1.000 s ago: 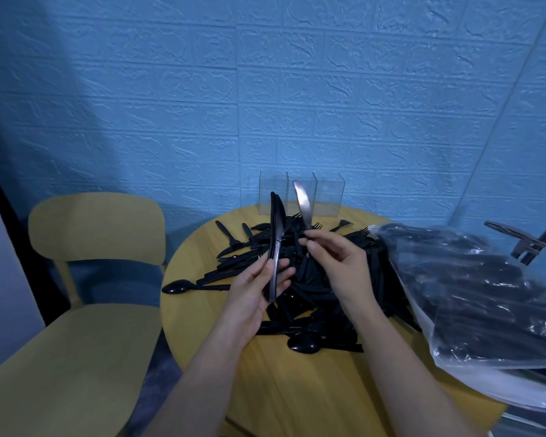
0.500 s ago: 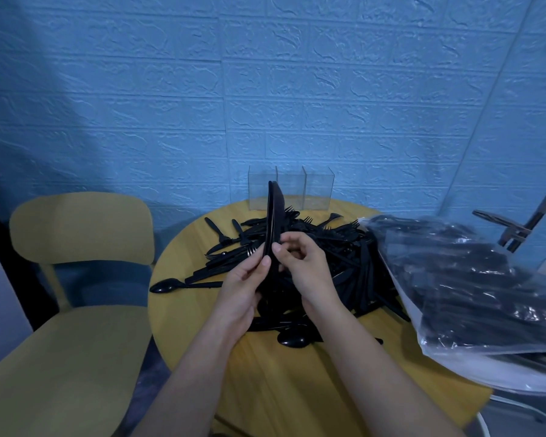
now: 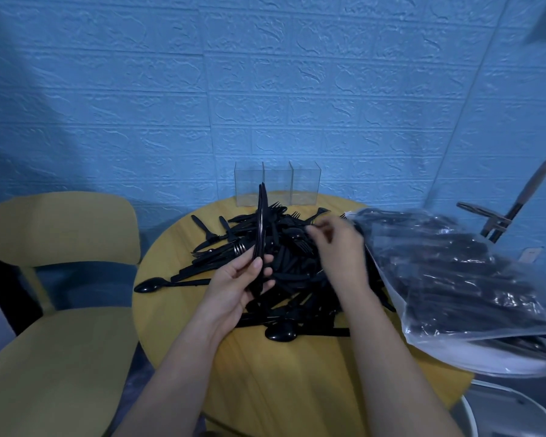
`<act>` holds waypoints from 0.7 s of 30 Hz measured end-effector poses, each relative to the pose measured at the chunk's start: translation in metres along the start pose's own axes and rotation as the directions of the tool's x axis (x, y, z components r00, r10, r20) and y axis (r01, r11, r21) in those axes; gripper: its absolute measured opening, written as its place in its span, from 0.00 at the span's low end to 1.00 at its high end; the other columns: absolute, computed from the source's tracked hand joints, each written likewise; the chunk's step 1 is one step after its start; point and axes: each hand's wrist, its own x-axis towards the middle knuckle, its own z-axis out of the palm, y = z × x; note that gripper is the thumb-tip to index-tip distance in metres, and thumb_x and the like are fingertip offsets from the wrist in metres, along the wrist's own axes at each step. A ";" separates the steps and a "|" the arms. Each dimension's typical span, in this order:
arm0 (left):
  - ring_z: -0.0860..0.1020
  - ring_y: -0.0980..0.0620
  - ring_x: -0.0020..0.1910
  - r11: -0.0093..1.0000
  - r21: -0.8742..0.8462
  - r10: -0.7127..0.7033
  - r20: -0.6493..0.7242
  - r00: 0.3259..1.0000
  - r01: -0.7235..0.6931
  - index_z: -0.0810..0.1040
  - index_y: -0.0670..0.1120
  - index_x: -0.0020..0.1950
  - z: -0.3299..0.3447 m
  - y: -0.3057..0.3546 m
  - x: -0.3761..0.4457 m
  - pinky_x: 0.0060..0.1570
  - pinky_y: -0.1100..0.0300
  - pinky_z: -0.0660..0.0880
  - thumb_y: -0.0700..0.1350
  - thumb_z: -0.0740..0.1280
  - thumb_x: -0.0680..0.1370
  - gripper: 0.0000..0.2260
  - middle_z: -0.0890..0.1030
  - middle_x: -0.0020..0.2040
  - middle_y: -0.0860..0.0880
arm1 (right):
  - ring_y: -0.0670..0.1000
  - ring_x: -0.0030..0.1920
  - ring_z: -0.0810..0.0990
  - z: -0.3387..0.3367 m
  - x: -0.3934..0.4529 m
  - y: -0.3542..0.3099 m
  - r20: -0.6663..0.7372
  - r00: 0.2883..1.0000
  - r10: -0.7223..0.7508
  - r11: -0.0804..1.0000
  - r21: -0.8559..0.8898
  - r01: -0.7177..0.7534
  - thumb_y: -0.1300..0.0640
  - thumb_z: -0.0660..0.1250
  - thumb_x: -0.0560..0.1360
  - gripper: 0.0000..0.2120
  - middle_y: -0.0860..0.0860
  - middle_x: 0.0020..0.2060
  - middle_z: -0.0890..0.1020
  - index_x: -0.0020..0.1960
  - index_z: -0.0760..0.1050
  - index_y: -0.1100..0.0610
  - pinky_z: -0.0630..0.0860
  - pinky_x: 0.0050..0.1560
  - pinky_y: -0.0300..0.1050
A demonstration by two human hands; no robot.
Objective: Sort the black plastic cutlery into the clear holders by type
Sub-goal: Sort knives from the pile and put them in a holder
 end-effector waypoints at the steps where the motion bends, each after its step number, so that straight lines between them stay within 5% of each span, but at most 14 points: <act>1: 0.80 0.56 0.38 1.000 0.003 -0.001 -0.005 1.000 0.001 0.79 0.43 0.57 0.000 0.000 0.000 0.40 0.59 0.81 0.35 0.63 0.77 0.11 0.84 0.44 0.48 | 0.54 0.48 0.77 -0.006 0.005 0.011 -0.070 0.997 -0.023 0.991 -0.131 0.014 0.57 0.67 0.76 0.09 0.55 0.47 0.80 0.53 0.78 0.62 0.72 0.50 0.43; 6: 0.82 0.54 0.41 1.000 -0.009 -0.005 -0.002 1.000 0.005 0.78 0.42 0.58 0.001 0.001 -0.001 0.45 0.56 0.82 0.35 0.62 0.78 0.11 0.83 0.45 0.47 | 0.63 0.61 0.70 -0.014 0.013 0.044 -0.032 0.988 0.152 0.843 -0.517 -0.146 0.55 0.63 0.79 0.17 0.62 0.61 0.74 0.63 0.72 0.65 0.65 0.60 0.53; 10: 0.82 0.54 0.42 1.000 -0.015 -0.012 -0.002 1.000 0.012 0.79 0.43 0.58 0.000 0.002 -0.003 0.44 0.56 0.82 0.35 0.62 0.78 0.11 0.84 0.45 0.47 | 0.63 0.61 0.71 -0.012 0.018 0.046 0.034 0.975 0.218 0.756 -0.638 -0.147 0.51 0.63 0.79 0.17 0.62 0.58 0.77 0.58 0.74 0.65 0.68 0.59 0.53; 16: 0.82 0.54 0.41 1.000 -0.023 -0.002 0.003 1.000 0.002 0.77 0.42 0.61 0.000 0.003 -0.003 0.45 0.55 0.82 0.35 0.62 0.77 0.13 0.84 0.46 0.47 | 0.62 0.56 0.75 -0.013 0.022 0.046 0.030 0.958 0.284 0.799 -0.560 -0.219 0.54 0.66 0.75 0.13 0.61 0.52 0.79 0.52 0.77 0.64 0.72 0.58 0.53; 19: 0.82 0.54 0.41 0.999 -0.036 -0.001 0.001 1.000 0.001 0.77 0.42 0.61 0.000 0.004 -0.003 0.44 0.56 0.82 0.35 0.62 0.78 0.13 0.83 0.45 0.47 | 0.60 0.56 0.77 -0.015 0.023 0.044 0.027 0.942 0.334 0.870 -0.392 -0.297 0.55 0.67 0.74 0.16 0.59 0.52 0.81 0.57 0.78 0.62 0.73 0.58 0.55; 21: 0.82 0.54 0.41 0.999 -0.036 0.001 0.001 1.000 -0.001 0.77 0.42 0.61 0.000 0.004 -0.003 0.44 0.56 0.82 0.35 0.62 0.77 0.13 0.83 0.46 0.47 | 0.55 0.55 0.77 -0.019 0.024 0.039 0.000 0.943 0.333 0.924 -0.199 -0.326 0.56 0.67 0.74 0.17 0.56 0.55 0.80 0.61 0.77 0.60 0.74 0.55 0.47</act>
